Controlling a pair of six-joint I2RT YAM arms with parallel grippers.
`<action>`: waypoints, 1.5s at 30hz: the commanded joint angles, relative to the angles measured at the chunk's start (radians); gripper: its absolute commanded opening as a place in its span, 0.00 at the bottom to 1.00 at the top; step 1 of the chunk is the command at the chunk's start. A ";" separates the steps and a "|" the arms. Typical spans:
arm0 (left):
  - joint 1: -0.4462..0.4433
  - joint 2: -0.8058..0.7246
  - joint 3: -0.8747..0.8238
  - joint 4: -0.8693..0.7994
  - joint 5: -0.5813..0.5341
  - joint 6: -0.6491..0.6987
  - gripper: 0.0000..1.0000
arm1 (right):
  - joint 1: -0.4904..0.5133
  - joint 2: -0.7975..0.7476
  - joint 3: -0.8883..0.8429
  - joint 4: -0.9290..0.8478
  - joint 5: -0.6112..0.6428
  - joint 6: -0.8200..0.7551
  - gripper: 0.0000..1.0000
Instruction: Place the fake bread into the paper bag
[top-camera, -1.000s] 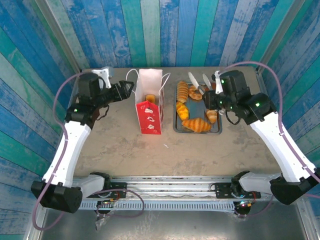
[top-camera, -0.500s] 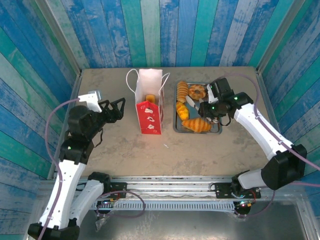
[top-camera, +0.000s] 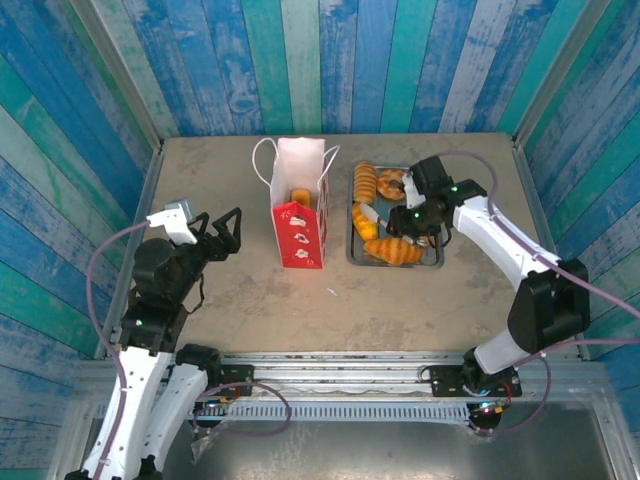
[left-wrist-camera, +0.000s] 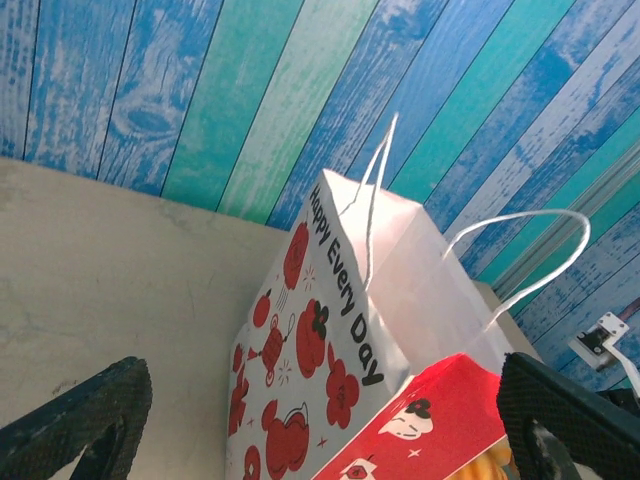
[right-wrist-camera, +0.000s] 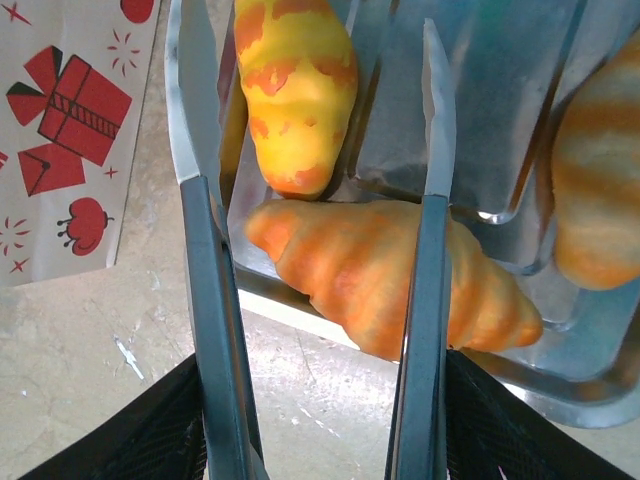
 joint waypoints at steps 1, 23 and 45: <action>0.000 0.002 0.001 0.039 -0.005 -0.015 0.93 | -0.005 0.015 0.000 0.024 -0.049 -0.019 0.59; 0.000 0.009 0.025 0.019 -0.018 0.016 0.93 | 0.011 0.173 0.150 -0.112 -0.048 -0.123 0.59; 0.000 0.016 0.039 0.016 -0.025 0.039 0.93 | 0.085 0.253 0.309 -0.250 0.108 -0.146 0.41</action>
